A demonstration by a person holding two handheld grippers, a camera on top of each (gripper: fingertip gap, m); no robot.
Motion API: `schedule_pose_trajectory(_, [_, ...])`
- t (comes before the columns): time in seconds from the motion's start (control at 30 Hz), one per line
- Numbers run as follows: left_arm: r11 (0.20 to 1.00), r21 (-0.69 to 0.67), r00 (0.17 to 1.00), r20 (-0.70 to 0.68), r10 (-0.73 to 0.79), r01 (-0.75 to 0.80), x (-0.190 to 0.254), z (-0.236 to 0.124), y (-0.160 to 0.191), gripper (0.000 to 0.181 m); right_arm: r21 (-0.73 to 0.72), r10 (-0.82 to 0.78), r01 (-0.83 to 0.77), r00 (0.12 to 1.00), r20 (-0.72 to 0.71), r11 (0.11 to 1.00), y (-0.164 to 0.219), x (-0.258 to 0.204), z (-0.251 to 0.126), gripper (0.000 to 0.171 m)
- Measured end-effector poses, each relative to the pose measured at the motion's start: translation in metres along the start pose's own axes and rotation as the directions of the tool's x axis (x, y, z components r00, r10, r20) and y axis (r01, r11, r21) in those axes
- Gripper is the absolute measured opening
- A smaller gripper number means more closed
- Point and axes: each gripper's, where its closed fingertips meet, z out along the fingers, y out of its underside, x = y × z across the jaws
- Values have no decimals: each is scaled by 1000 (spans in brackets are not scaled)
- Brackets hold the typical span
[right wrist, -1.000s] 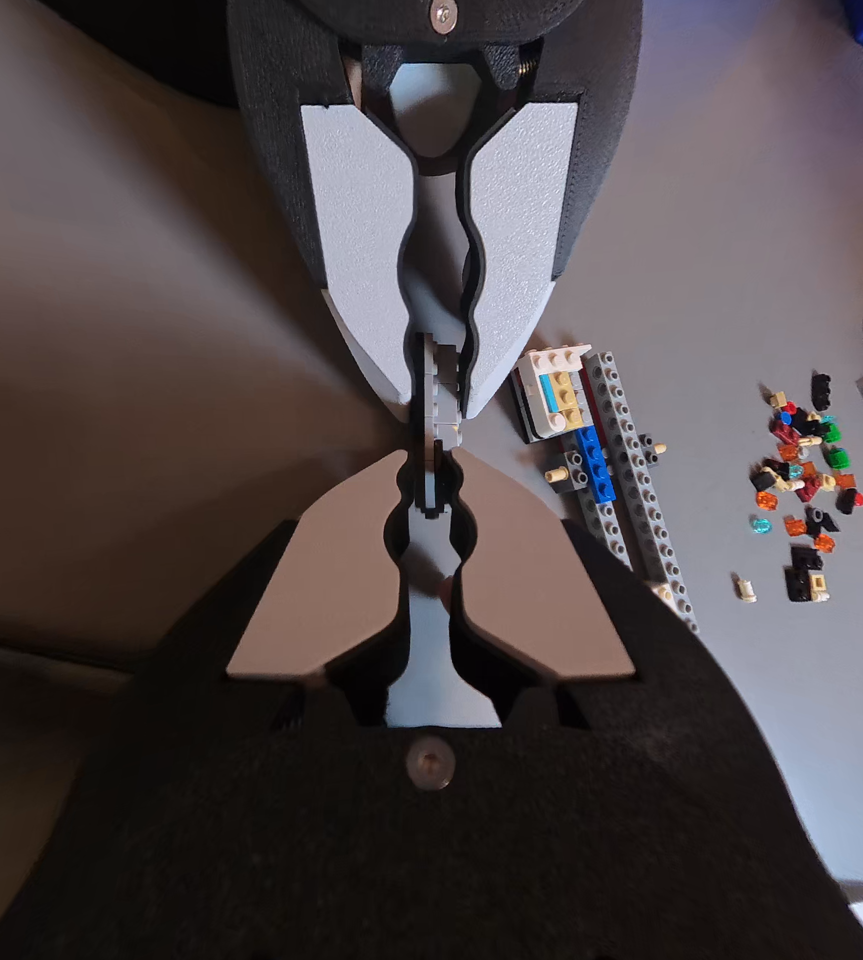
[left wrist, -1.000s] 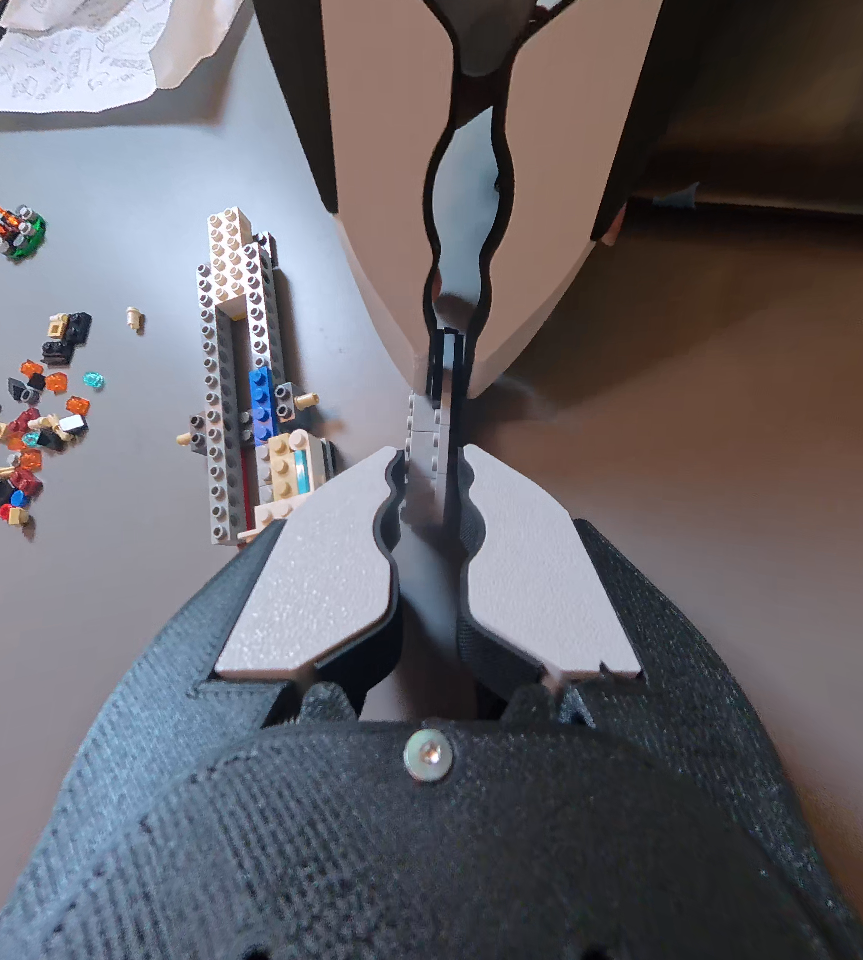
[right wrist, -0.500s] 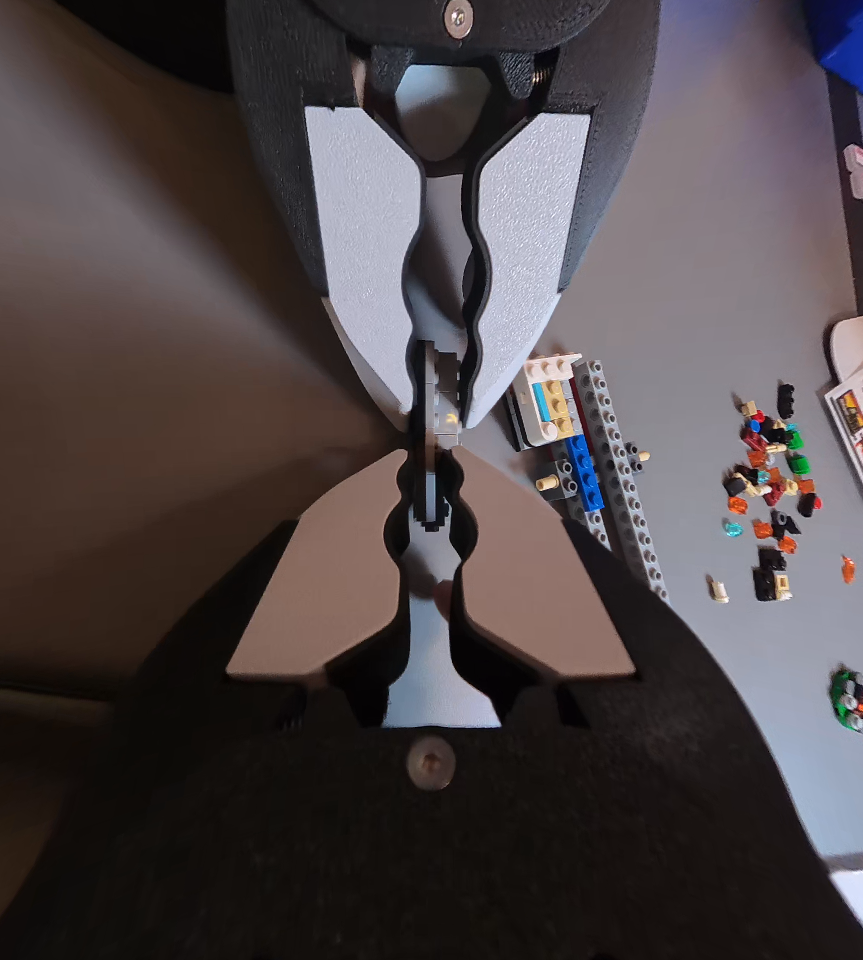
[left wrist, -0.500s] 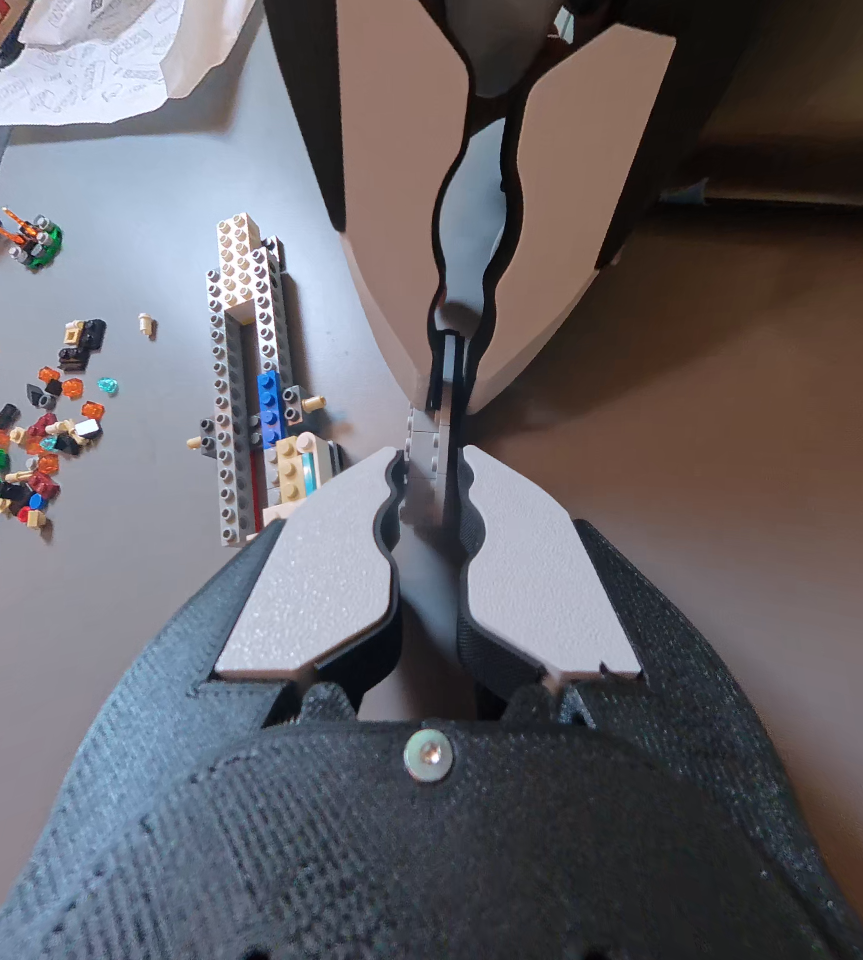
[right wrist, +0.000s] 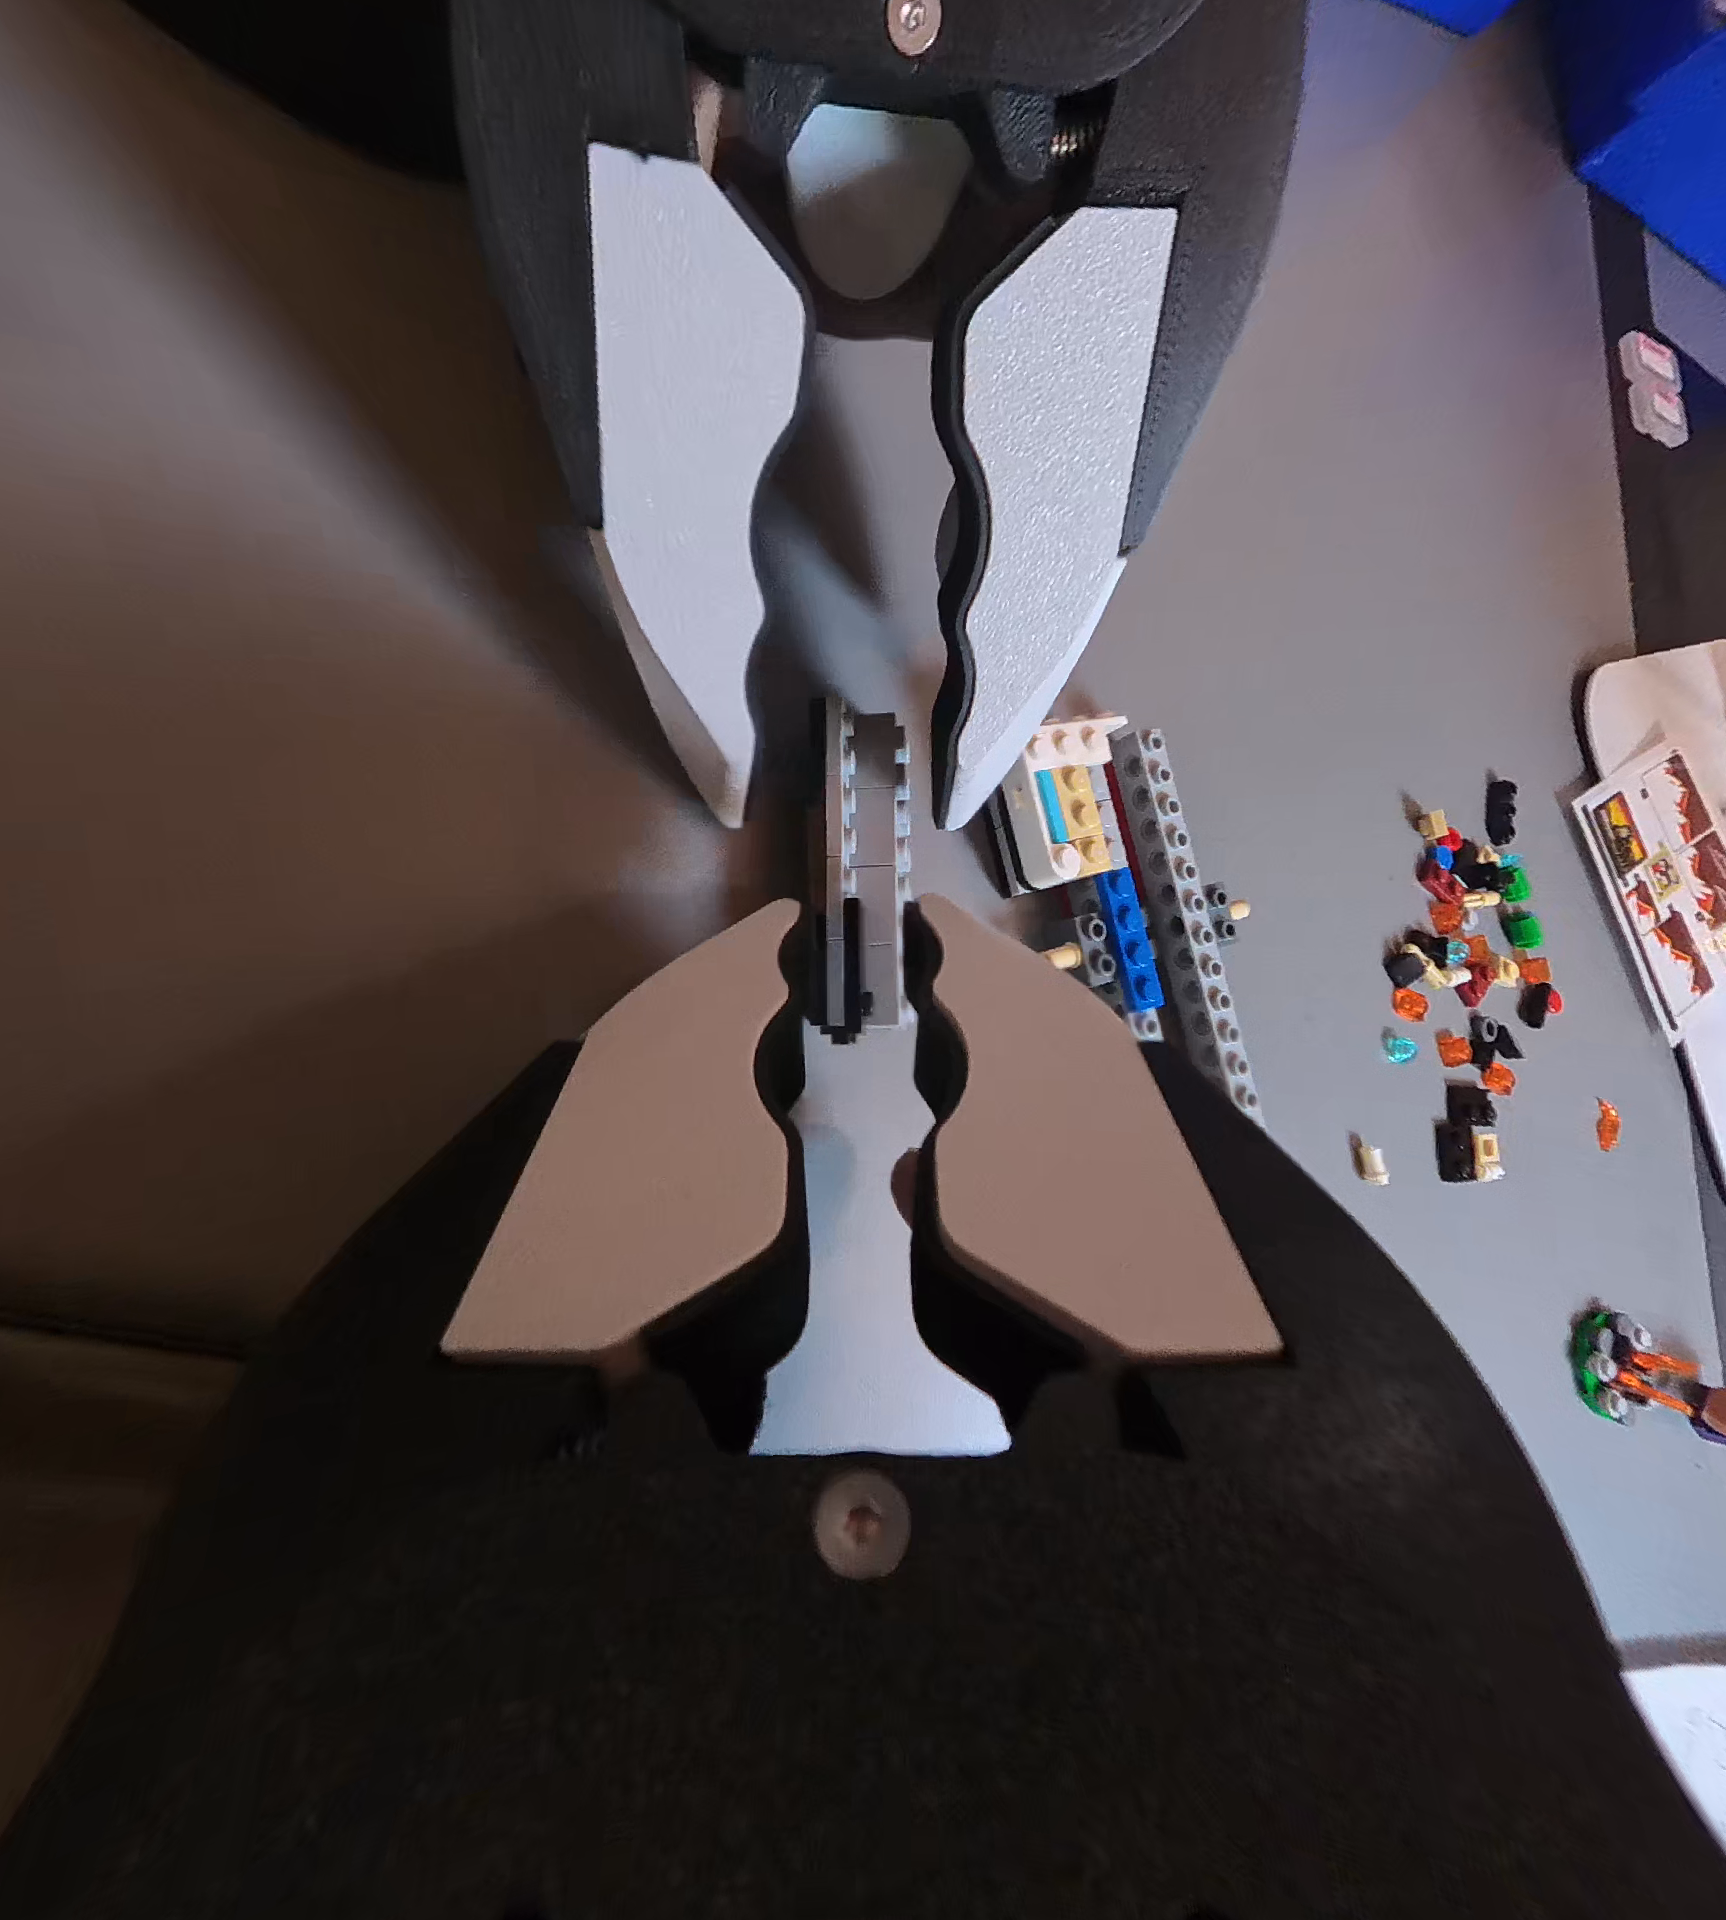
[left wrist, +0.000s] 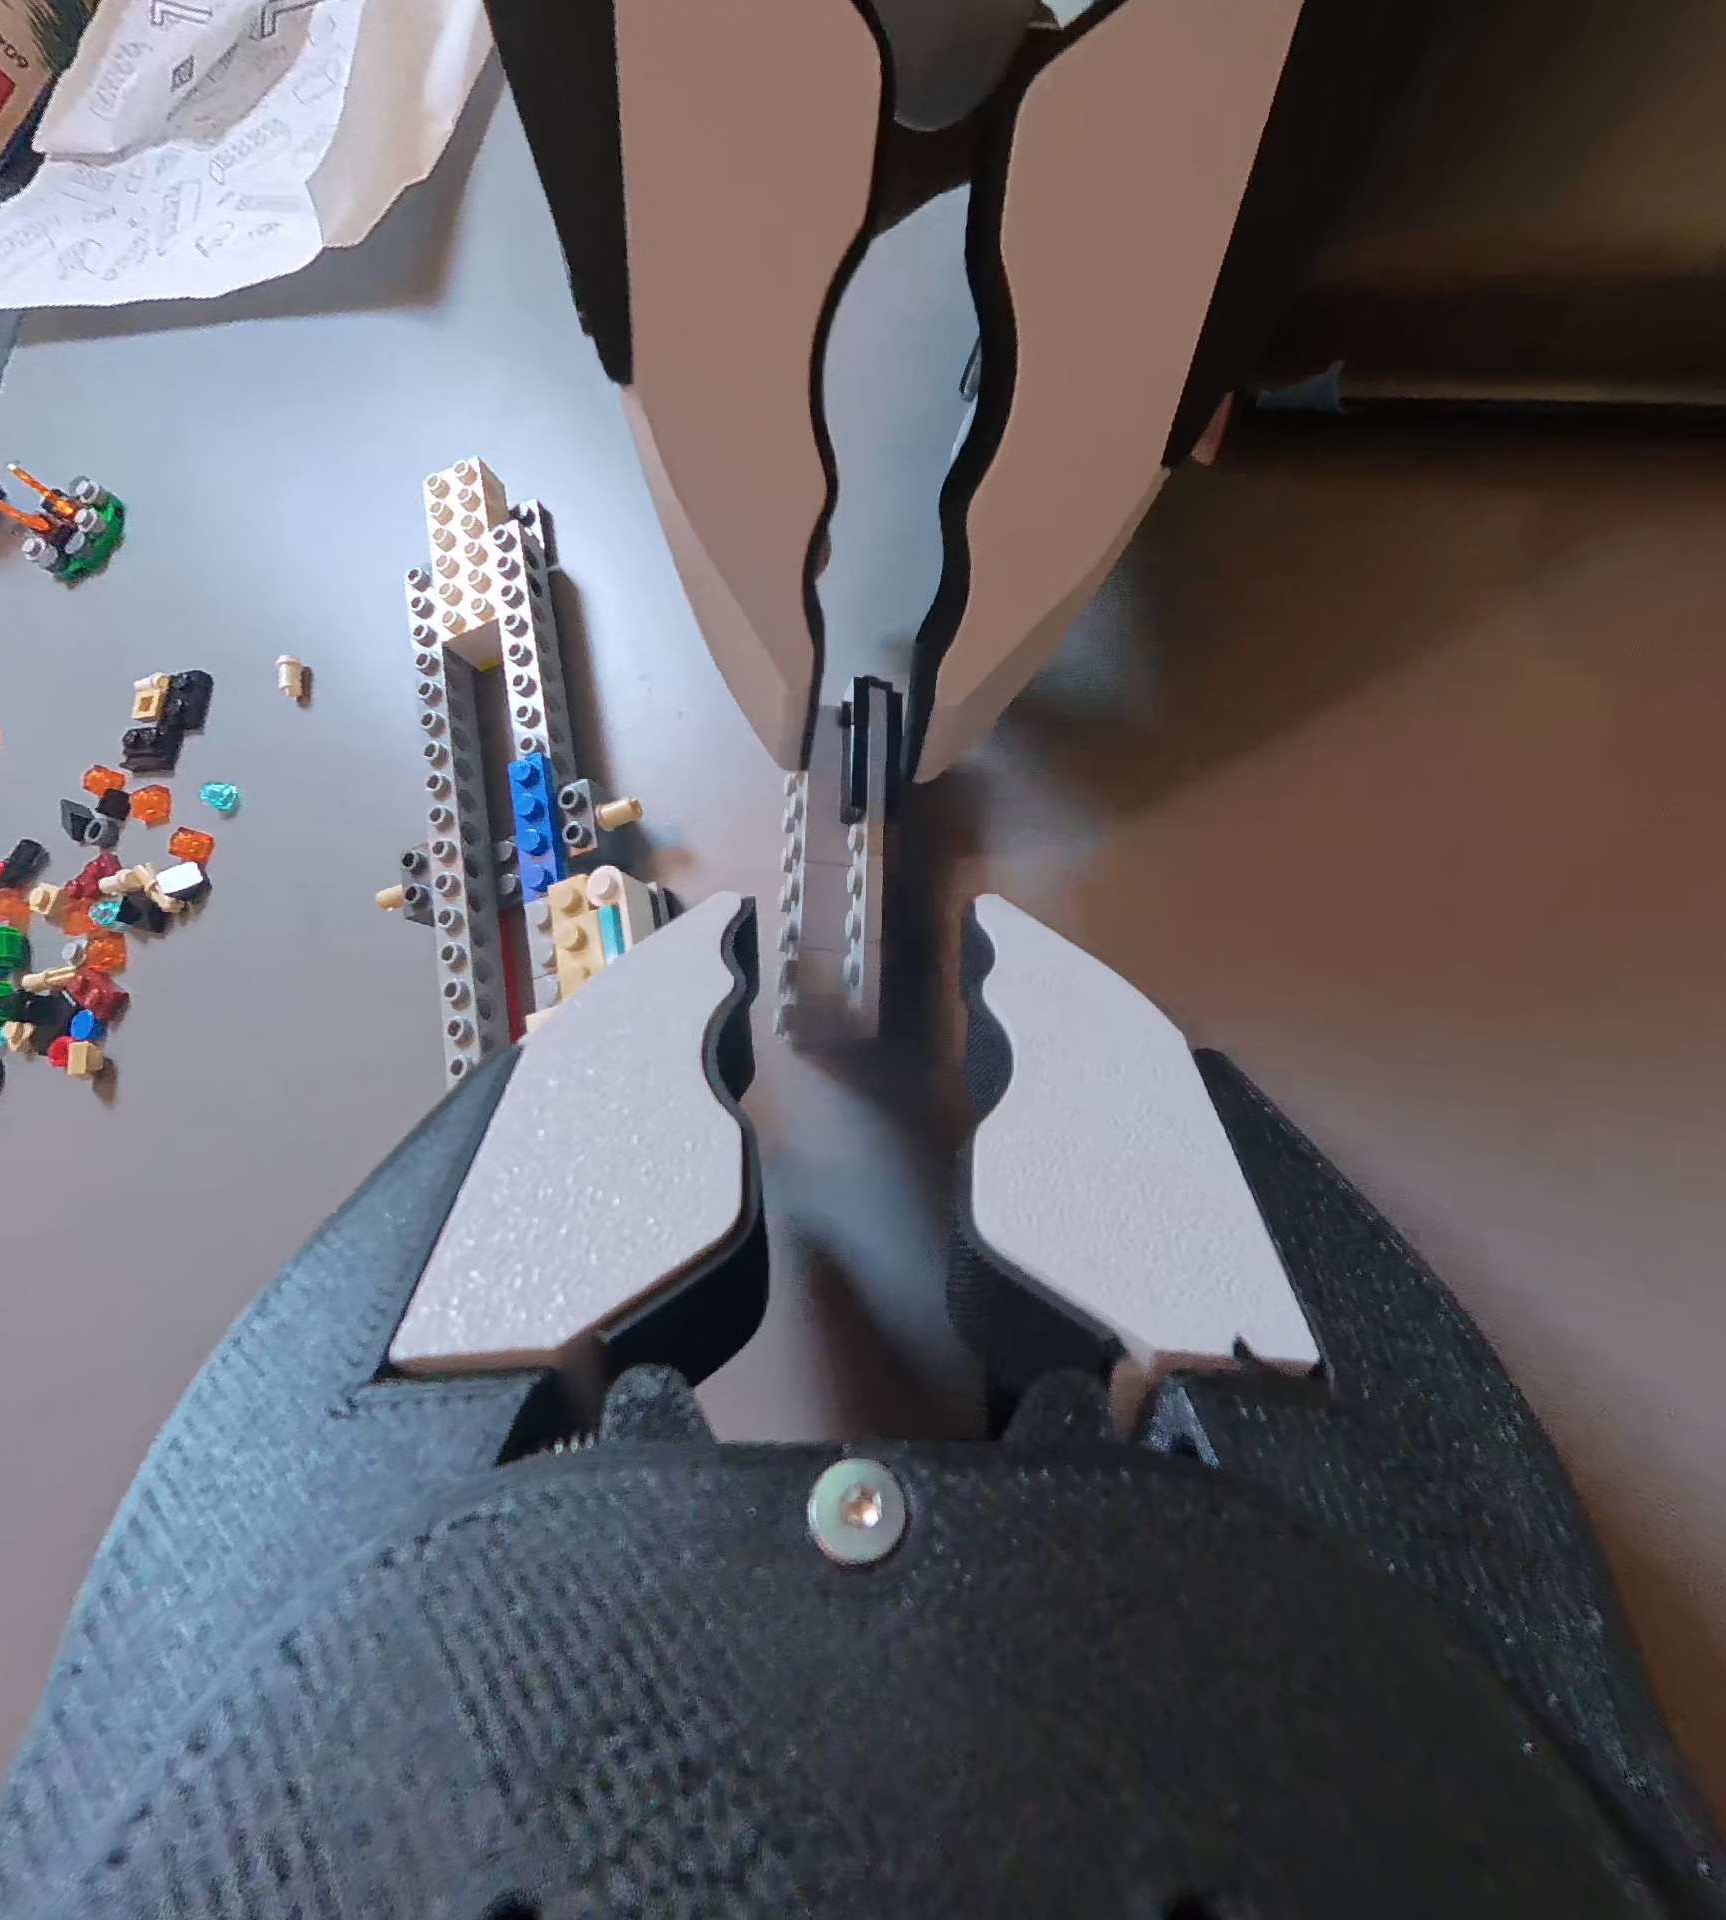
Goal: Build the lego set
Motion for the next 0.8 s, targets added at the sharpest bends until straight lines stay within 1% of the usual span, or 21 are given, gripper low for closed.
schedule_pose_trajectory(0.07, [998,50,999,-32,-34,36,2,-5,-9,42,42,36,-35,999,-5,998,-7,5,-8,17])
schedule_pose_trajectory(0.17, [969,200,987,-96,-130,147,0,-22,-33,45,158,159,-151,987,-35,976,-25,24,-29,25])
schedule_pose_trajectory(0.23, [925,326,980,-102,-170,195,-9,-39,-51,42,252,258,-231,963,-76,940,-34,43,-47,31])
schedule_pose_trajectory(0.33, [839,489,969,-70,-235,239,-29,-66,-69,31,388,406,-326,902,-145,862,-35,74,-75,35])
schedule_pose_trajectory(0.47, [759,618,936,104,-337,204,-66,-98,-69,15,536,589,-415,783,-201,735,-17,102,-105,35])
schedule_pose_trajectory(0.53, [726,667,900,197,-388,167,-83,-117,-65,4,592,654,-430,721,-229,681,-4,111,-114,33])
schedule_pose_trajectory(0.57, [713,685,874,247,-419,148,-92,-128,-61,0,607,674,-429,695,-251,669,5,115,-117,31])
schedule_pose_trajectory(0.6, [703,698,842,294,-452,134,-101,-138,-56,0,615,685,-423,674,-277,666,13,119,-118,28])
schedule_pose_trajectory(0.67, [705,701,769,390,-507,109,-116,-158,-43,0,620,693,-407,641,-329,671,28,127,-118,17])
schedule_pose_trajectory(0.7, [715,693,721,447,-529,94,-123,-170,-34,0,618,697,-407,628,-345,672,35,129,-116,10])
schedule_pose_trajectory(0.73, [724,685,674,499,-545,79,-130,-184,-27,0,616,702,-412,619,-351,671,41,131,-114,0])
schedule_pose_trajectory(0.8, [719,691,592,549,-590,75,-140,-217,-13,0,624,723,-435,608,-328,649,48,132,-110,0])
